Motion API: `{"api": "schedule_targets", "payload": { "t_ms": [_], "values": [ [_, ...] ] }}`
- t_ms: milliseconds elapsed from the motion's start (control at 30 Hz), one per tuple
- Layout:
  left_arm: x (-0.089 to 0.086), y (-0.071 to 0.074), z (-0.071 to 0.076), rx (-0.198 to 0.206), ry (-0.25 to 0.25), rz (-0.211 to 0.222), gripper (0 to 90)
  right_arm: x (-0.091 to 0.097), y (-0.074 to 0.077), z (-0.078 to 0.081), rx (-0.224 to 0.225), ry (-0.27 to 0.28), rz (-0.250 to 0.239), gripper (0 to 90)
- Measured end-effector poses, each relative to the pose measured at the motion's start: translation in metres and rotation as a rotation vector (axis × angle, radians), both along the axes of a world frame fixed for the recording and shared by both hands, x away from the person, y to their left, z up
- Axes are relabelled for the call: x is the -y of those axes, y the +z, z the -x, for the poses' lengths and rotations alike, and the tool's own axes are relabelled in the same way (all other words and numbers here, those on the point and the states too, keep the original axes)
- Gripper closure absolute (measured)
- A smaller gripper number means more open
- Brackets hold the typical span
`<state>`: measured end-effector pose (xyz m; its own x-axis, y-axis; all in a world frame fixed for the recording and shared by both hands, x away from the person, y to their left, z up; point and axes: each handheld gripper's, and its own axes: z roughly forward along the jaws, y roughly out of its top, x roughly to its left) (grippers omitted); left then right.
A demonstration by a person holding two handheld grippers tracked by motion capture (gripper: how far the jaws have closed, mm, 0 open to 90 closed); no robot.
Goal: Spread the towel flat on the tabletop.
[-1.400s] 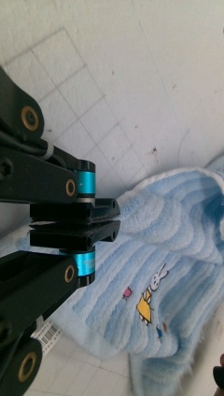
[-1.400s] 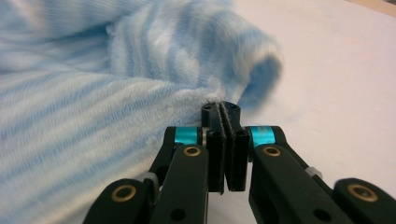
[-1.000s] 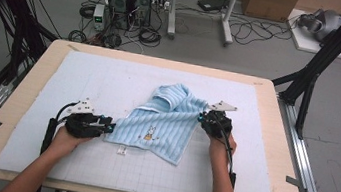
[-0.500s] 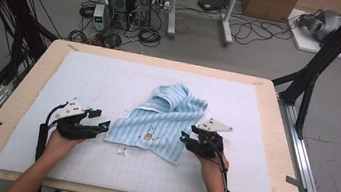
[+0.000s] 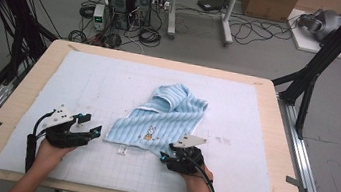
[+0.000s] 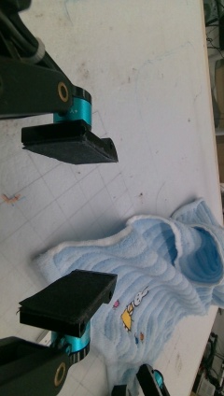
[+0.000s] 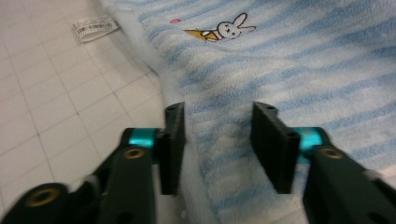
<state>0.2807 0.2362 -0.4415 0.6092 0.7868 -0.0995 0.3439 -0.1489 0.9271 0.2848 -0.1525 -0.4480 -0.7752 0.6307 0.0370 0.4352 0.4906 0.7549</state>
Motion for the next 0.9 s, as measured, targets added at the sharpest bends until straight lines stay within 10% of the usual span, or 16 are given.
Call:
{"api": "schedule_targets", "payload": {
  "t_ms": [100,233,733,900],
  "values": [
    [-0.001,0.000,0.001,0.000,0.006,-0.003,35.8,0.000,0.002,0.002,-0.023,0.043,-0.002,81.9],
    [-0.004,0.000,0.000,0.000,0.010,0.003,36.0,0.007,0.006,0.006,-0.038,0.102,0.012,85.2],
    [0.001,-0.001,0.000,-0.004,-0.001,0.000,36.5,0.066,0.008,0.059,-0.115,0.260,-0.009,84.9],
    [0.008,0.001,-0.006,-0.003,-0.027,0.008,37.6,0.071,0.019,0.052,-0.078,0.180,-0.116,64.1]
  ]
}}
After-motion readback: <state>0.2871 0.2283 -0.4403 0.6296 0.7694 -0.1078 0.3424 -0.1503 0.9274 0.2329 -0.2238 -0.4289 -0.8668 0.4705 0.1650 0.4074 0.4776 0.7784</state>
